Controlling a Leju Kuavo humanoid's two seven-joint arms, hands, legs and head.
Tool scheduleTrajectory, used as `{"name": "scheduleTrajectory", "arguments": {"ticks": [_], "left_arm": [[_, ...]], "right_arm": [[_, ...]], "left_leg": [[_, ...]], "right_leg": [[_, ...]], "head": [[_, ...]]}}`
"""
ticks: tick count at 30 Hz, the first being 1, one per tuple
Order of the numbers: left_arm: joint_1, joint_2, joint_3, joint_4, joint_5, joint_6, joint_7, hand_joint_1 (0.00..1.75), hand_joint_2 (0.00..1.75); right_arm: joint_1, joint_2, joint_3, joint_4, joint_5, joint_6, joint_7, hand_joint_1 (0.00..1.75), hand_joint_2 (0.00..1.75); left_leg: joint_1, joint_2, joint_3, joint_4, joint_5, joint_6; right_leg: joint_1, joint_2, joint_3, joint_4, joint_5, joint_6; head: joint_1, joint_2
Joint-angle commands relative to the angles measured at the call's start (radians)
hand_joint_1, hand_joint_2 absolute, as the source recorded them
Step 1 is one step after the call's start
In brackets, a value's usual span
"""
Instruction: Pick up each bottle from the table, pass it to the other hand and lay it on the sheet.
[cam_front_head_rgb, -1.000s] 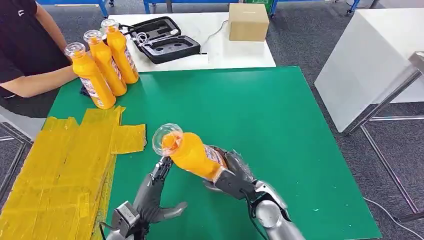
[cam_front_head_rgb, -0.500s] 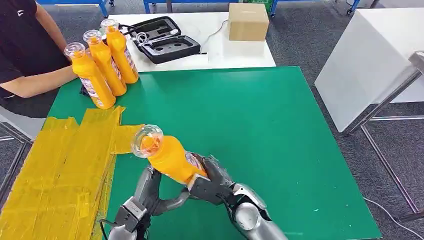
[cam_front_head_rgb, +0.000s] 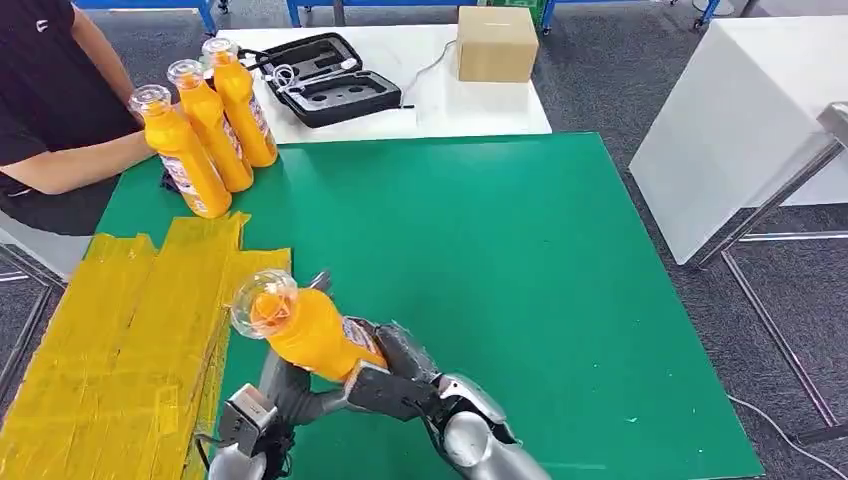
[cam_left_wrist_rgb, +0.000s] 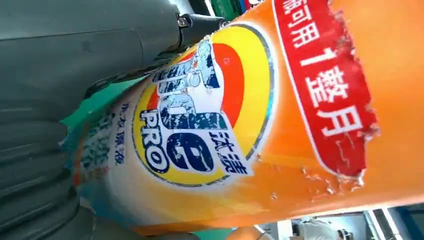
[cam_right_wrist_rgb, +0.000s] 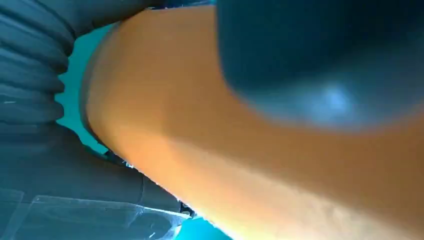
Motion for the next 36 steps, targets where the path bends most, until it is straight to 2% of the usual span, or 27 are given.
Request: {"name": "scheduleTrajectory", "arguments": {"ticks": [1, 5, 6, 7, 24, 28, 29, 30, 31, 32, 36], "left_arm": [[-0.055, -0.004, 0.007, 0.092, 0.025, -0.035, 0.006, 0.0, 1.75], [-0.053, -0.003, 0.017, 0.095, 0.026, -0.034, 0.005, 0.0, 1.75], [-0.052, -0.005, 0.022, 0.093, 0.026, -0.033, 0.006, 0.19, 1.75], [-0.05, -0.007, 0.025, 0.09, 0.027, -0.033, 0.004, 1.75, 1.75], [-0.046, -0.008, 0.028, 0.075, 0.018, -0.03, -0.003, 1.75, 1.75], [-0.032, -0.01, 0.054, 0.049, 0.029, -0.023, -0.007, 1.75, 1.75], [-0.027, -0.008, 0.066, 0.037, 0.031, -0.017, -0.006, 1.75, 1.75], [-0.019, -0.008, 0.083, 0.018, 0.028, 0.001, -0.001, 1.75, 1.75], [-0.013, -0.004, 0.098, -0.001, 0.013, 0.025, 0.002, 1.75, 1.75], [-0.009, 0.0, 0.117, -0.021, 0.001, 0.034, 0.006, 1.75, 1.75], [-0.01, -0.002, 0.12, -0.026, -0.001, 0.029, 0.009, 1.75, 1.75]], "right_arm": [[-0.061, 0.047, 0.162, 0.204, 0.019, 0.009, 0.004, 1.75, 1.75], [-0.063, 0.048, 0.178, 0.207, 0.024, 0.006, 0.005, 1.75, 1.75], [-0.065, 0.043, 0.182, 0.199, 0.023, 0.004, 0.005, 1.75, 1.75], [-0.066, 0.039, 0.183, 0.194, 0.023, 0.002, 0.006, 1.75, 1.75], [-0.073, 0.024, 0.186, 0.186, 0.008, -0.005, 0.016, 1.75, 1.75], [-0.049, 0.008, 0.147, 0.138, 0.003, -0.04, 0.016, 1.75, 1.75], [-0.033, 0.002, 0.12, 0.101, -0.005, -0.065, 0.004, 1.17, 1.75], [-0.014, -0.007, 0.096, 0.049, -0.004, -0.073, 0.006, 0.0, 1.75], [0.002, -0.018, 0.065, 0.003, -0.009, -0.083, 0.011, 0.0, 0.0], [0.017, -0.033, 0.039, -0.045, -0.022, -0.061, 0.02, 0.0, 0.0], [0.023, -0.035, 0.032, -0.055, -0.021, -0.052, 0.022, 0.0, 0.0]], "left_leg": [[0.0, 0.002, 0.001, -0.001, 0.0, -0.001], [0.001, 0.002, 0.001, -0.001, 0.0, -0.001], [0.001, 0.001, 0.001, -0.001, 0.0, -0.001], [0.0, 0.001, 0.001, -0.001, 0.0, 0.0], [0.001, 0.0, 0.0, 0.0, 0.0, -0.001], [0.0, 0.0, 0.0, 0.0, 0.001, 0.0], [0.001, 0.0, 0.0, 0.0, 0.0, -0.001], [0.001, 0.0, 0.0, 0.0, 0.0, 0.0], [0.0, 0.0, -0.001, 0.0, 0.0, 0.0], [0.0, 0.0, 0.0, 0.0, 0.0, -0.001], [0.0, 0.001, 0.0, 0.0, 0.0, 0.0]], "right_leg": [[0.0, 0.001, 0.001, -0.001, 0.0, 0.0], [0.001, 0.0, 0.001, -0.001, 0.0, -0.001], [0.0, 0.0, 0.001, -0.001, 0.0, 0.0], [0.0, -0.001, 0.001, 0.0, 0.0, 0.0], [0.001, -0.002, 0.0, -0.001, 0.0, 0.0], [0.0, -0.002, 0.0, 0.0, 0.0, 0.0], [0.001, -0.002, 0.001, -0.001, 0.0, 0.0], [0.001, -0.002, 0.001, -0.001, 0.0, 0.0], [0.0, -0.002, 0.0, 0.0, 0.0, 0.0], [0.0, -0.003, 0.0, 0.0, -0.001, 0.0], [0.0, -0.001, 0.0, 0.0, 0.0, 0.0]], "head": [[0.0, 0.0], [0.0, 0.0], [0.0, 0.0], [0.0, 0.0], [0.0, 0.0], [0.0, 0.0], [0.0, 0.0], [0.0, 0.0], [0.0, 0.0], [0.0, 0.0], [0.0, 0.0]]}}
